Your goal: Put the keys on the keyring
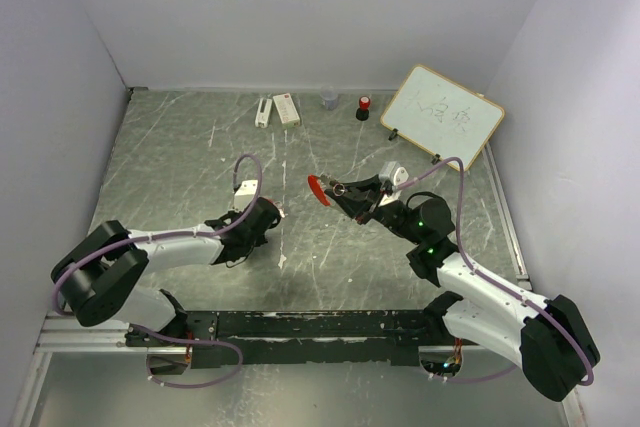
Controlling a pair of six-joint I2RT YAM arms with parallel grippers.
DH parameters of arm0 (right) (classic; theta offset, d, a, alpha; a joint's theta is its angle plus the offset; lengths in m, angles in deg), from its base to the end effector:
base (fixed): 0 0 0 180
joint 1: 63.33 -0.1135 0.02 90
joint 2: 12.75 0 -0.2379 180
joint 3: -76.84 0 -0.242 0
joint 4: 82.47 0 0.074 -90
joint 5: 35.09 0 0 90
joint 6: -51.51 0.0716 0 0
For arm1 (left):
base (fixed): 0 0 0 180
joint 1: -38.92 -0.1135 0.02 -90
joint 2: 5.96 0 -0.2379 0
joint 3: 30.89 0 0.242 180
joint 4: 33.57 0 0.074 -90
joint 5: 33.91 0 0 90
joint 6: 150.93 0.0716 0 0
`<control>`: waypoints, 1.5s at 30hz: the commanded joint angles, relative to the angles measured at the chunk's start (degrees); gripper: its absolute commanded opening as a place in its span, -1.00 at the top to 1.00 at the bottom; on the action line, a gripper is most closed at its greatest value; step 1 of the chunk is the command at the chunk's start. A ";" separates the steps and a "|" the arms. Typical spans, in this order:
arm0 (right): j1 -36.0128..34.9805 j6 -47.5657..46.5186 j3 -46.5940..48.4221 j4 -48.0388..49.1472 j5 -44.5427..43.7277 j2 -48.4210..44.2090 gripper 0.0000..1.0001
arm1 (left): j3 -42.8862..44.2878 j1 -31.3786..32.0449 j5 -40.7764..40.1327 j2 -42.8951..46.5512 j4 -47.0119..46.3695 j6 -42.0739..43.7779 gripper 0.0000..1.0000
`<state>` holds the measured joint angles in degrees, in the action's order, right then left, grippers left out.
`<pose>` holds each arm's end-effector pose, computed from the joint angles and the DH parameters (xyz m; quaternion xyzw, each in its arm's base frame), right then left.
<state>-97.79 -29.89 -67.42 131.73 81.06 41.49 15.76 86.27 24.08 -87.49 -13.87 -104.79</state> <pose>0.1830 0.1638 0.2672 -0.3074 0.5330 0.4120 0.6721 0.2051 -0.1667 0.1006 -0.0560 0.9178 -0.0252 0.3922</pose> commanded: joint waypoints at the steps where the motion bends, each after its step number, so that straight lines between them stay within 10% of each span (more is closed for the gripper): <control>1: 0.34 -0.19 -0.39 1.84 -0.05 -0.19 1.00 | 1.26 0.37 -1.12 -1.13 -1.11 0.68 0.36; 45: 0.41 -0.17 -0.25 2.18 -0.05 0.63 1.00 | 2.80 0.37 -3.05 -2.07 -1.38 0.56 0.36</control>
<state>-97.79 -29.89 -67.42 131.75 81.06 42.39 17.40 86.27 22.77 -89.44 -14.40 -104.24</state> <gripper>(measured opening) 0.127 0.324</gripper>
